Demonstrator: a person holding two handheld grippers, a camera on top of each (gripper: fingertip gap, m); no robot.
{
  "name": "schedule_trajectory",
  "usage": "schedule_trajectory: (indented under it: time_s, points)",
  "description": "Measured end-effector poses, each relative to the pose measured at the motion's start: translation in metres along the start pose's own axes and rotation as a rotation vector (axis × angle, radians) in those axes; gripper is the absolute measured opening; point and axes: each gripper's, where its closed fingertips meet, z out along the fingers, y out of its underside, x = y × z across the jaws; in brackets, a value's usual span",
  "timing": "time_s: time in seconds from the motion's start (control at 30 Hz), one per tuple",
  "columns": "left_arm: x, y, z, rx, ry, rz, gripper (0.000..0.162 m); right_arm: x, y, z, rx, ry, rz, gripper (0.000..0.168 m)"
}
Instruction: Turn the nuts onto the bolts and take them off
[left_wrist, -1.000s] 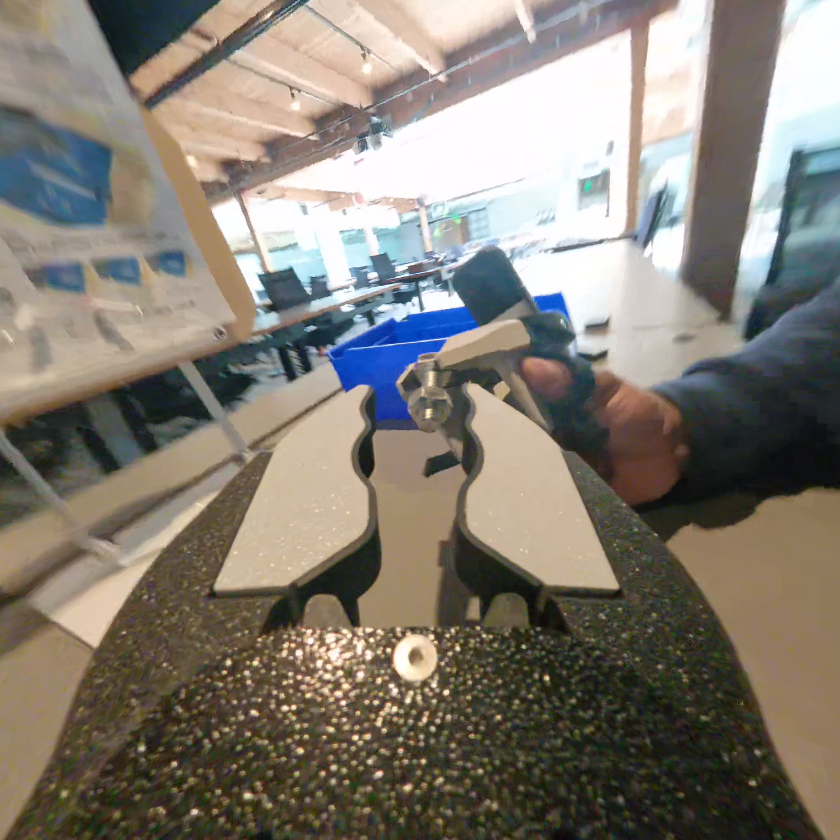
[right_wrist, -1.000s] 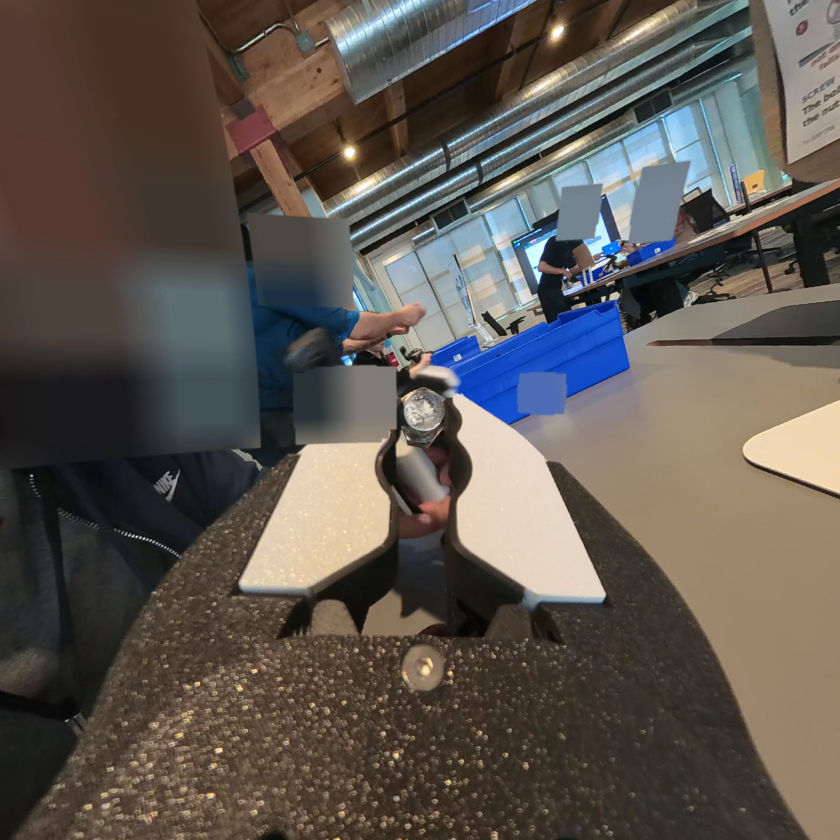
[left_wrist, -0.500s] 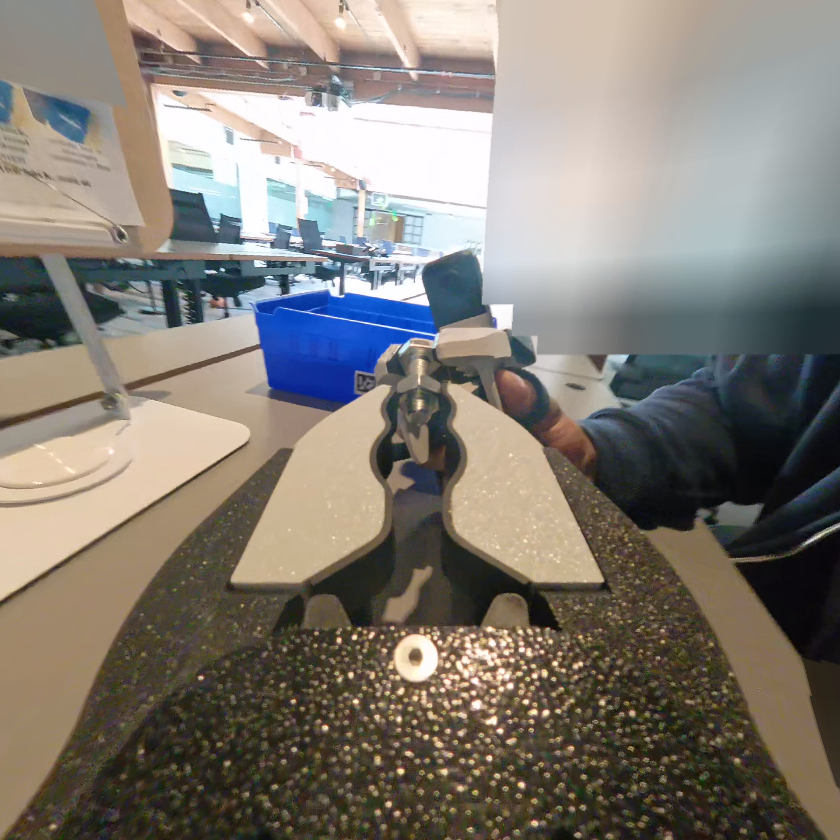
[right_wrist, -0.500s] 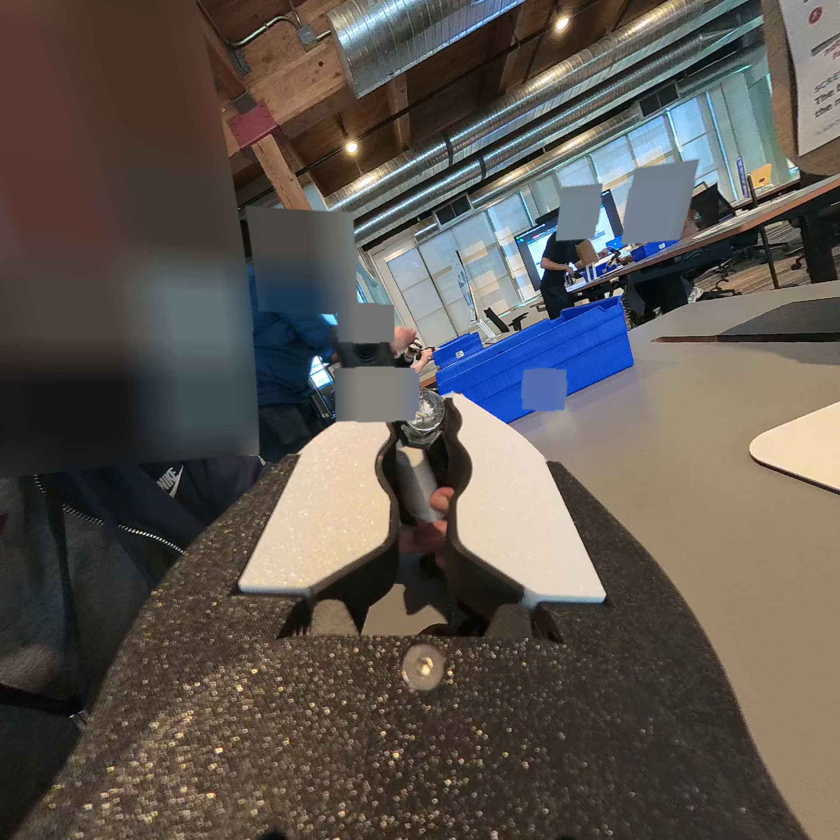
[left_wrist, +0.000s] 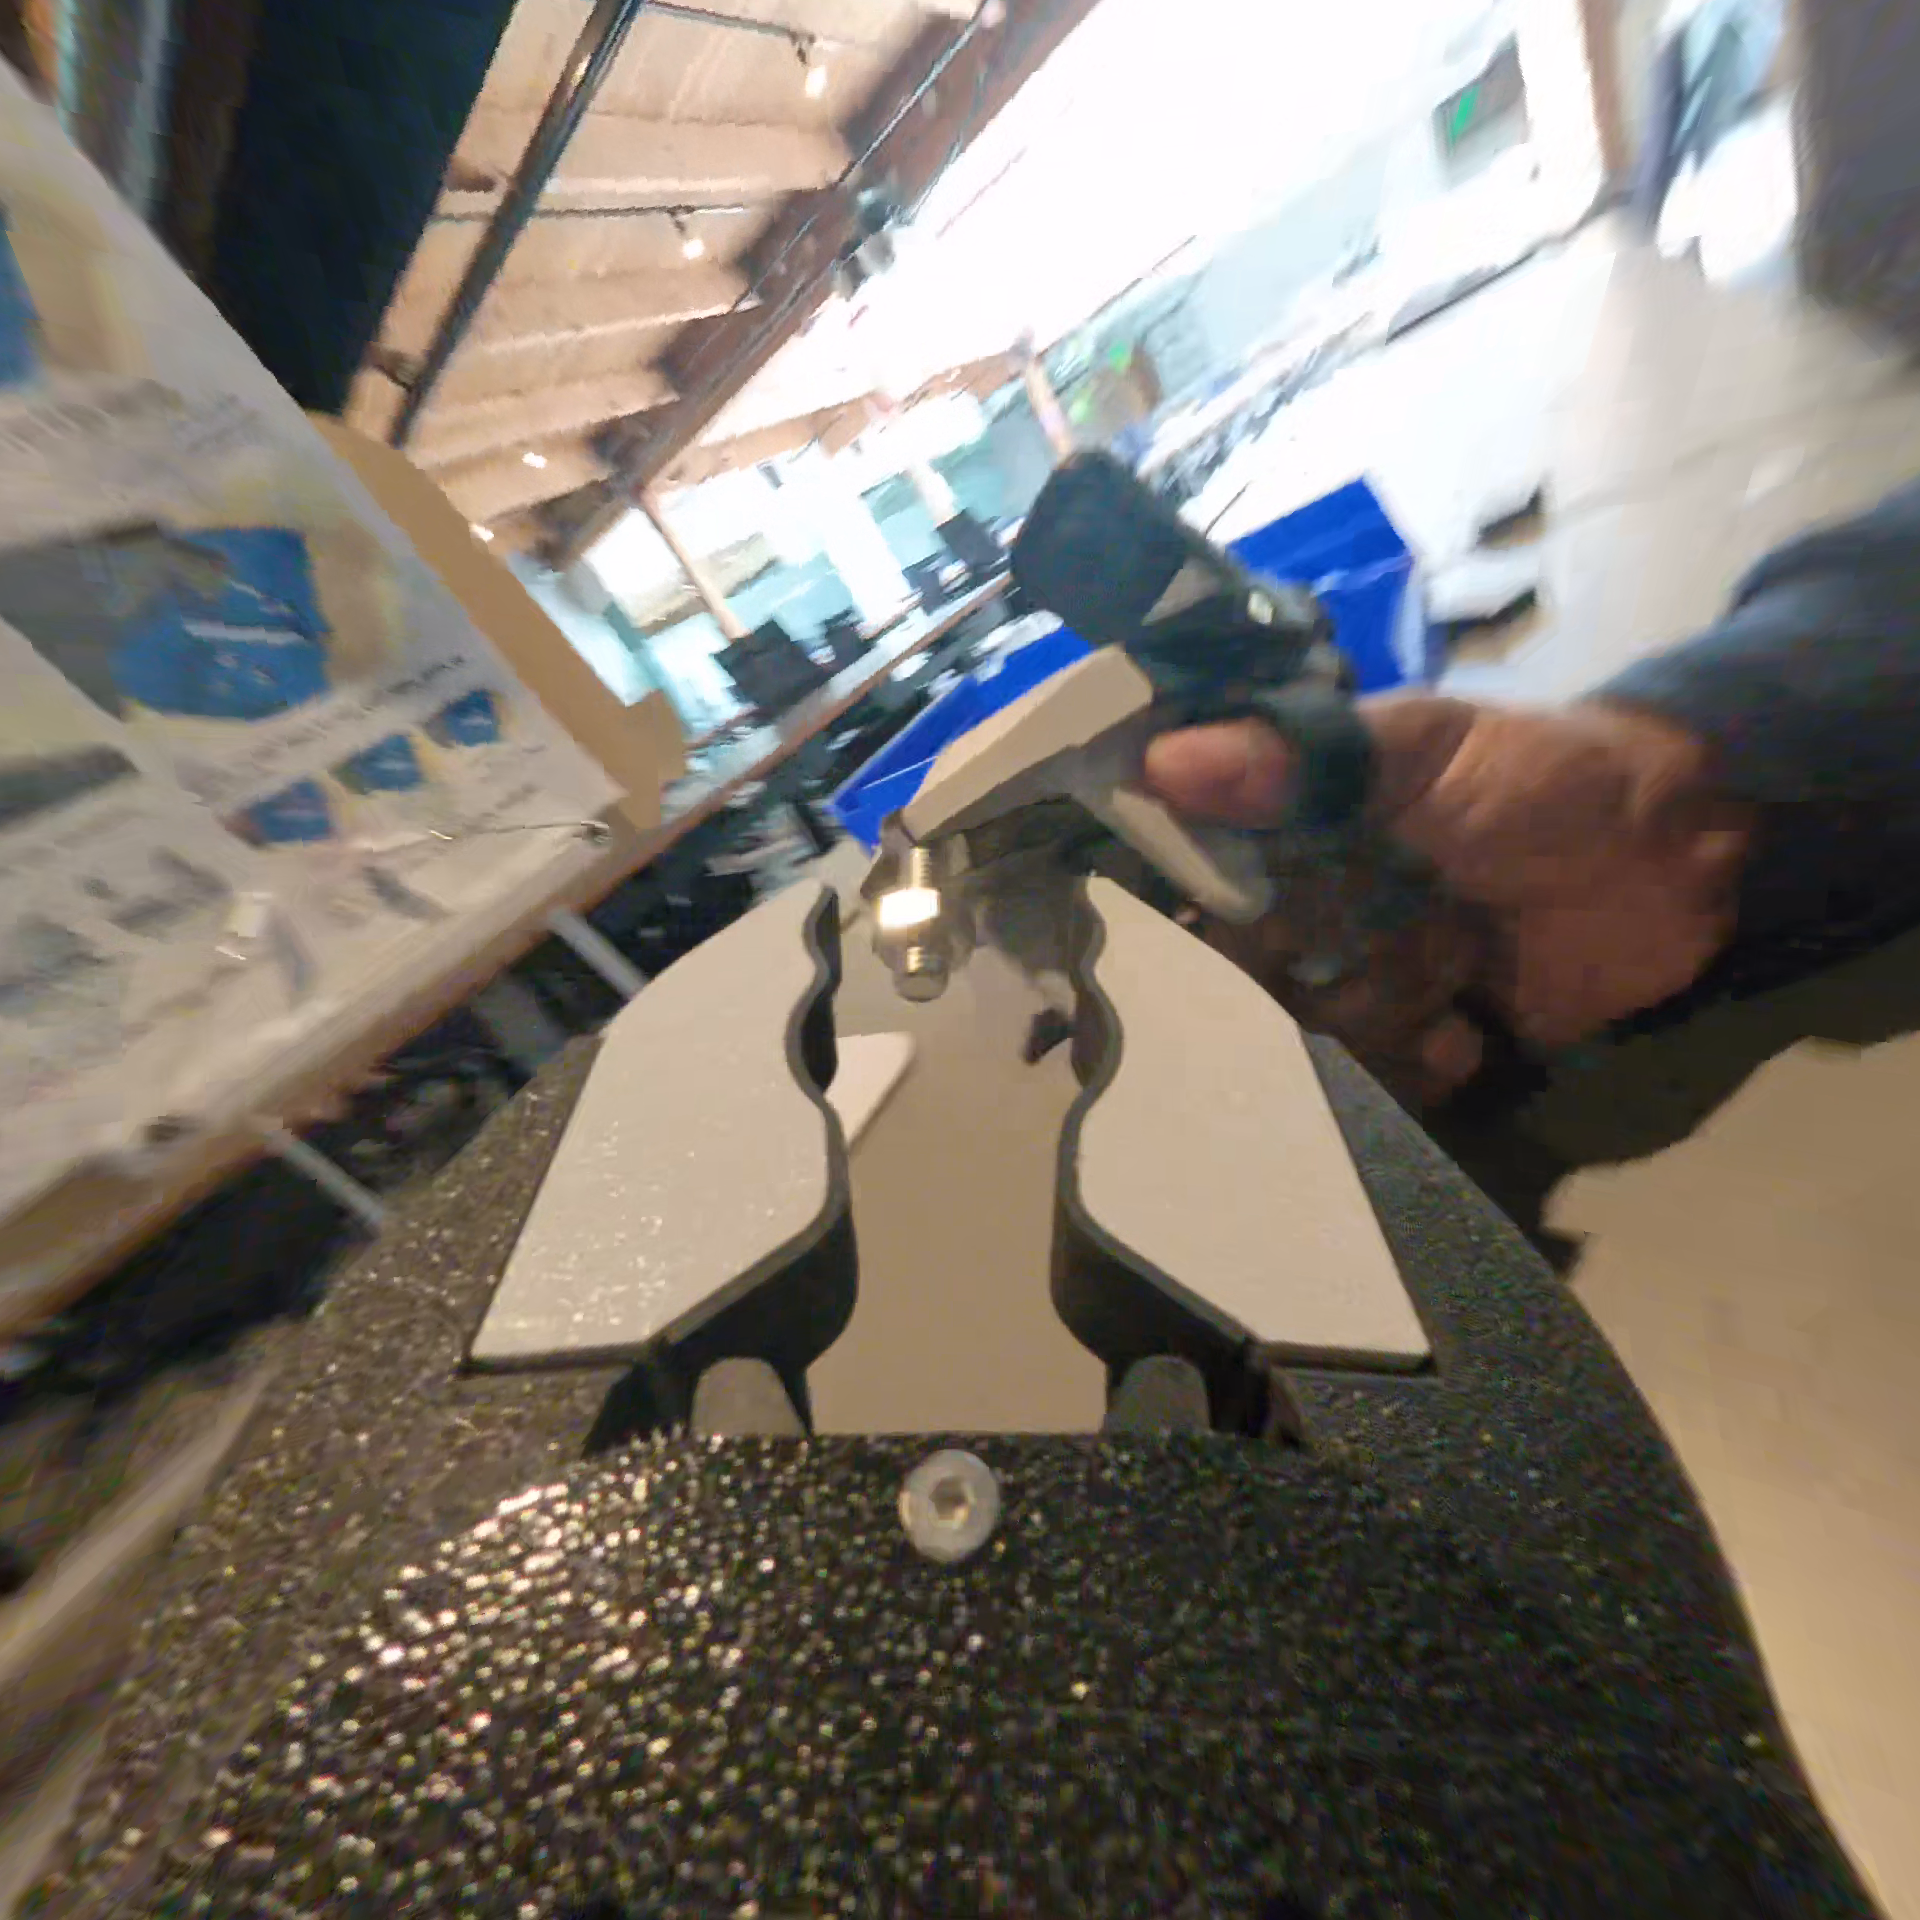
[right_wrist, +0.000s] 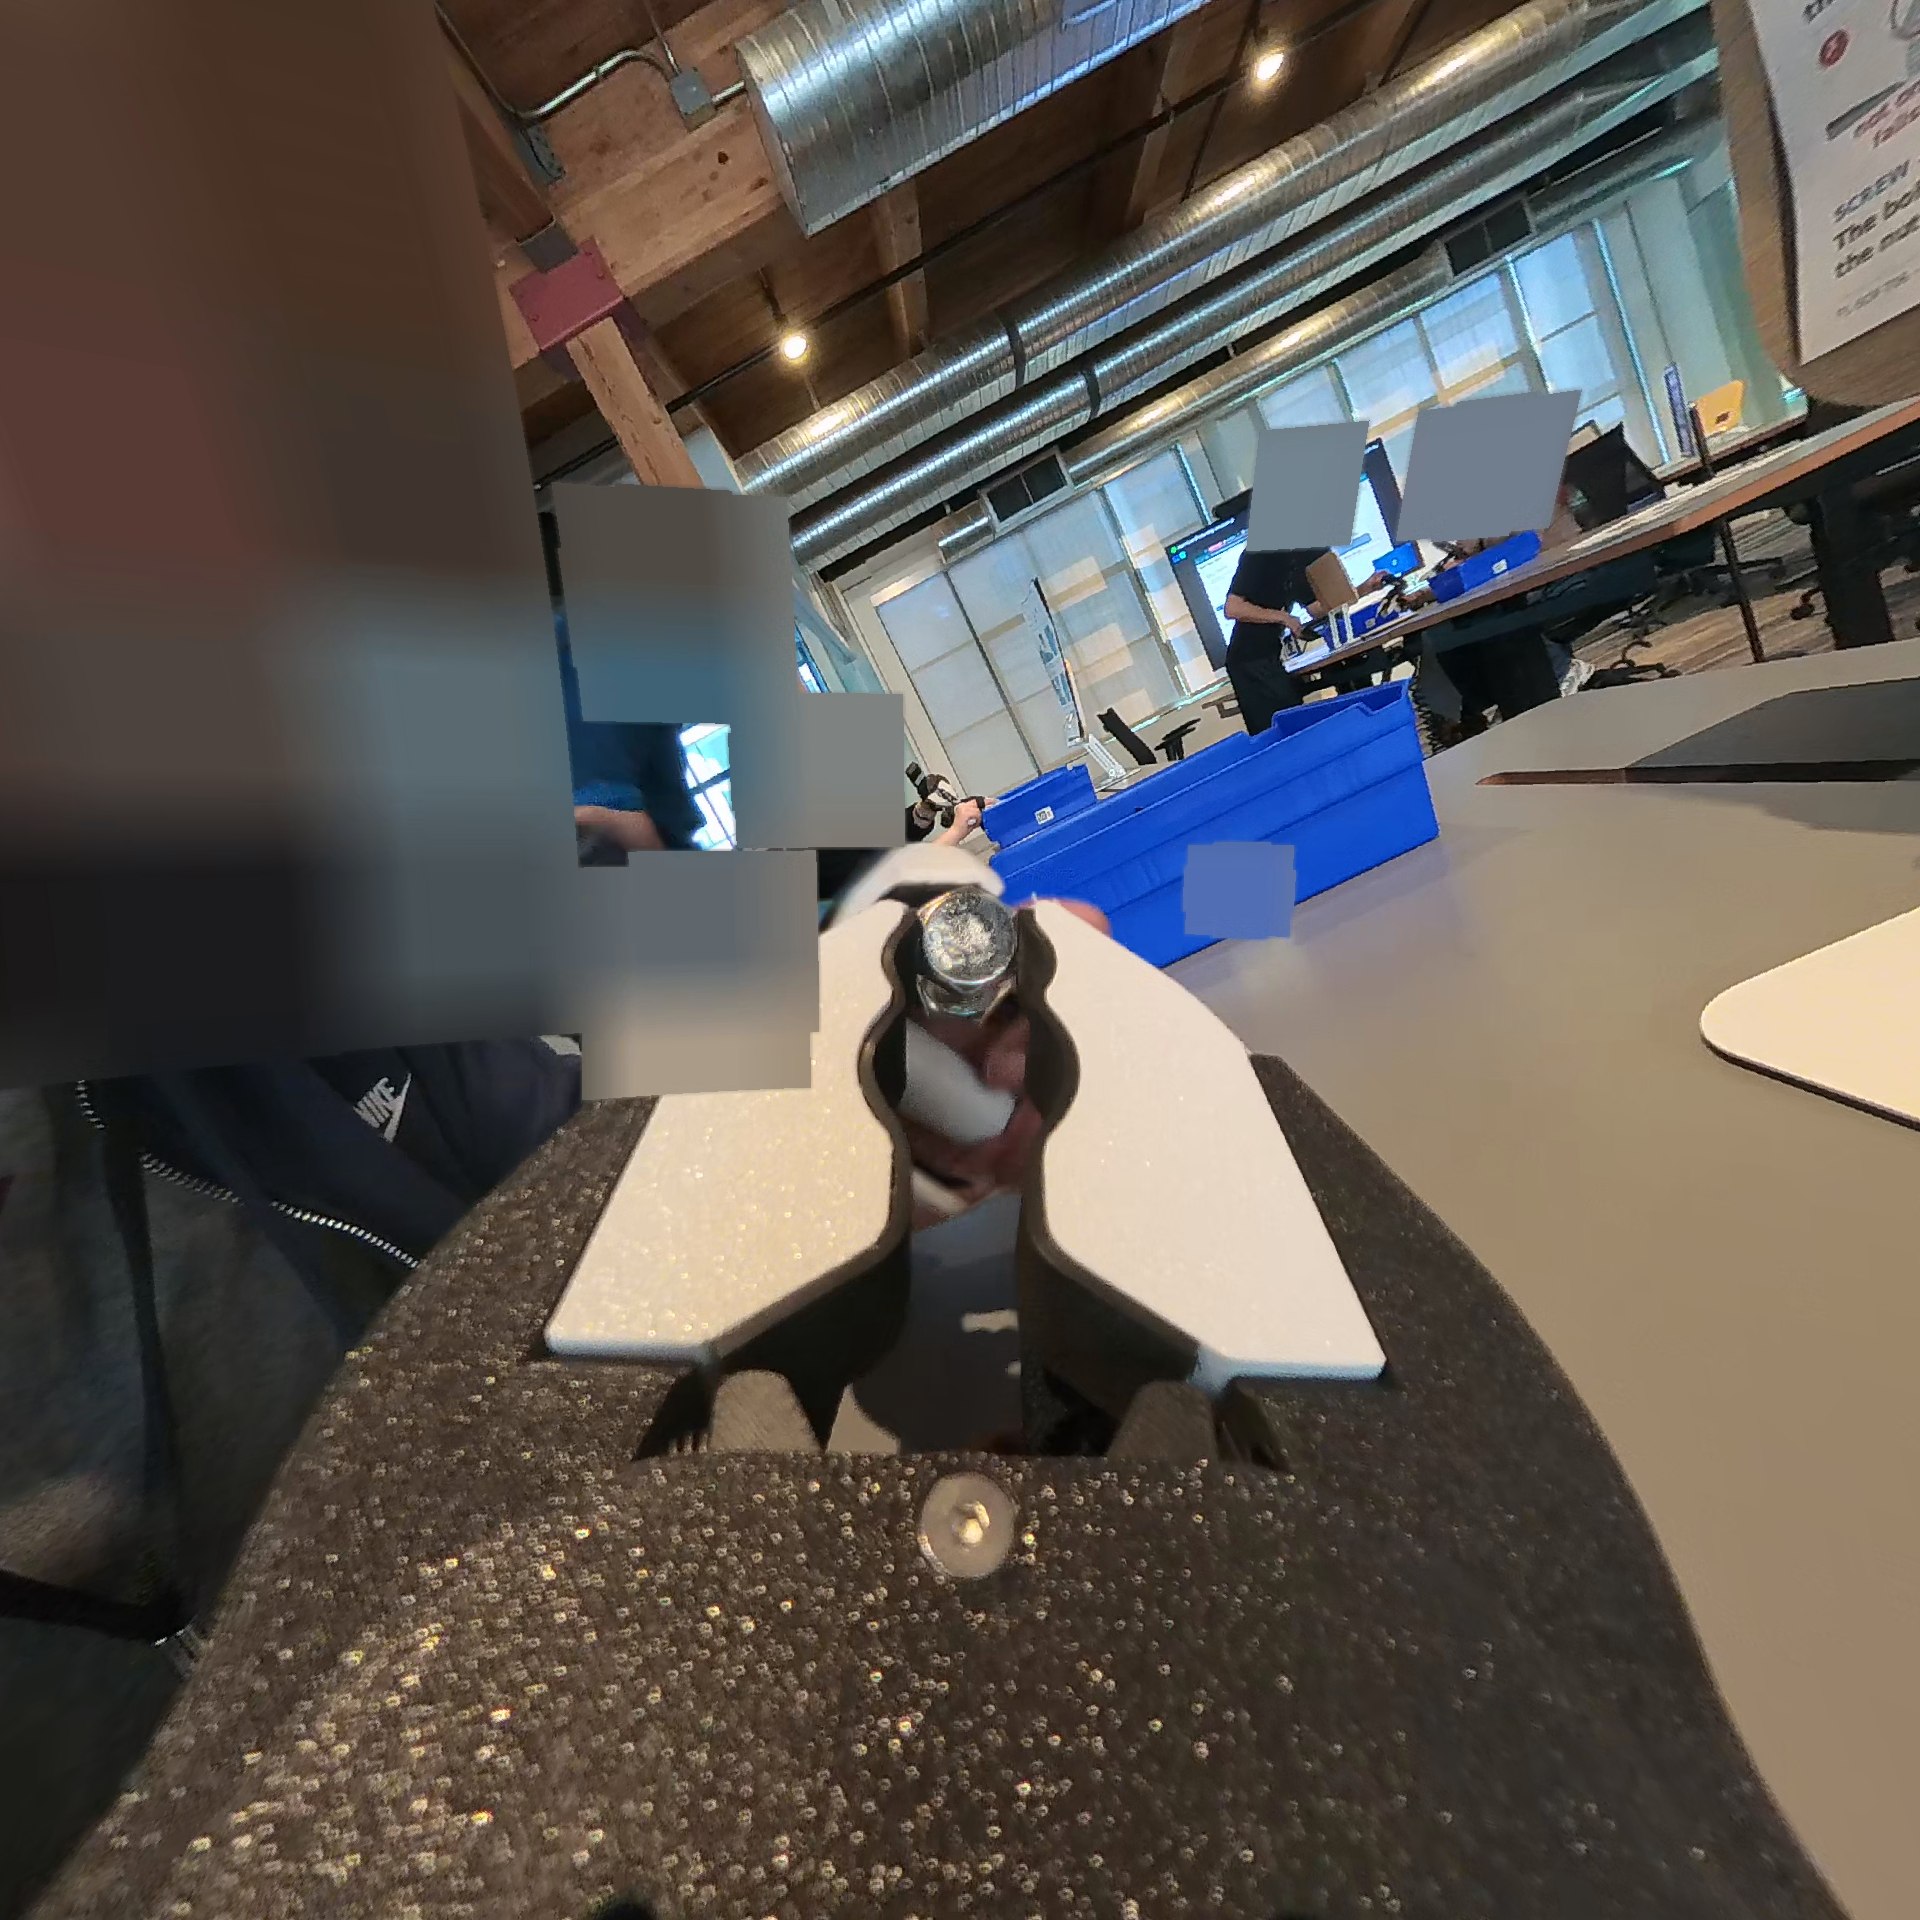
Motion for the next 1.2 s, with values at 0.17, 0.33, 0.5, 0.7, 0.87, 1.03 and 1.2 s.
schedule_trajectory:
  time_s: [0.17,0.33,0.5,0.7,0.87,1.03,1.2]
  points:
    - [-0.007,0.005,0.001,0.035,0.067,-0.462,0.042,0.001,-0.002,-0.002,0.01,0.004,-0.006,0.017]
    - [-0.005,0.013,0.0,0.002,0.134,-0.574,0.033,0.002,-0.006,-0.004,0.027,0.007,0.002,0.016]
    - [-0.007,0.009,-0.005,0.011,0.126,-0.487,0.014,0.004,-0.008,-0.007,0.035,0.012,0.005,0.017]
    - [-0.005,0.009,-0.003,0.005,0.126,-0.487,0.017,0.003,-0.006,-0.005,0.031,0.006,0.008,0.017]
    - [-0.005,0.008,-0.003,0.012,0.129,-0.49,0.009,0.003,-0.006,-0.005,0.029,0.001,0.012,0.017]
    - [-0.005,0.006,-0.006,0.006,0.141,-0.447,0.009,0.001,-0.004,-0.003,0.017,-0.018,0.015,0.017]
    - [-0.006,0.006,-0.01,-0.02,0.174,-0.398,0.009,-0.002,0.0,-0.002,-0.039,-0.03,-0.003,0.017]
